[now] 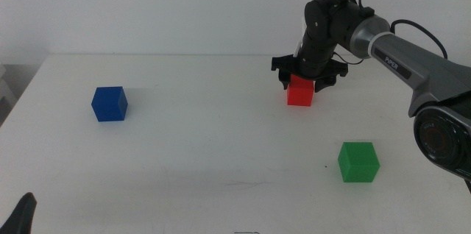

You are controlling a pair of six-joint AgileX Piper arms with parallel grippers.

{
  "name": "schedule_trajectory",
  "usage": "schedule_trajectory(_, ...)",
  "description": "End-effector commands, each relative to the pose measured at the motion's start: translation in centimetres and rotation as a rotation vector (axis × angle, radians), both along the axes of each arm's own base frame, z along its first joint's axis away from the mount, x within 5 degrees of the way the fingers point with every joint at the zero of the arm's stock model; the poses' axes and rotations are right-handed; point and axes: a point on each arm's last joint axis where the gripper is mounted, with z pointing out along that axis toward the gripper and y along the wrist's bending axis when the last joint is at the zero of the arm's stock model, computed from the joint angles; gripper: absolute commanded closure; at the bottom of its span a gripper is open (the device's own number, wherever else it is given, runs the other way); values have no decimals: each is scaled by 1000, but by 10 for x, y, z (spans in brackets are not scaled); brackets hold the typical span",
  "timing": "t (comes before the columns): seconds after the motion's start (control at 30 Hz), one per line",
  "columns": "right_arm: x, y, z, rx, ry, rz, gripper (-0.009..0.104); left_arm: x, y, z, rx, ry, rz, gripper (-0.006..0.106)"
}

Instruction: Stack red cubes first, then green, then blue cubes in a specific spot.

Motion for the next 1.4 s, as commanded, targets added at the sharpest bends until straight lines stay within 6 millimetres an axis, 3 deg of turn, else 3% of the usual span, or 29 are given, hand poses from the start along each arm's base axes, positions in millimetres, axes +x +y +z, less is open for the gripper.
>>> schedule_trajectory(0.0, 0, -3, 51, 28, -144, 2, 49, -2, 0, 10, -17, -109, 0, 8)
schedule_trajectory(0.23, -3, -6, 54, -22, -128, 75, 97, -2, 0, 10, -17, -109, 0, 8)
schedule_trajectory(0.37, -10, -6, 71, -39, -137, 83, 96, -2, 0, 10, -17, -109, 0, 8)
schedule_trajectory(0.47, -22, 0, 95, -75, -177, 106, 96, -2, 0, 10, -17, -109, 0, 8)
schedule_trajectory(0.6, -49, 16, 116, -130, -190, 90, 96, -2, 0, 10, -17, -109, 0, 8)
schedule_trajectory(0.8, -94, 42, 132, -76, -203, 95, 96, -2, 0, 10, -17, -109, 0, 8)
schedule_trajectory(0.93, -118, 57, 135, -42, -194, 94, 96, -2, 0, 10, -17, -109, 0, 8)
schedule_trajectory(1.37, -156, 108, 127, 1, -135, 165, 96, -2, 0, 10, -17, -109, 0, 8)
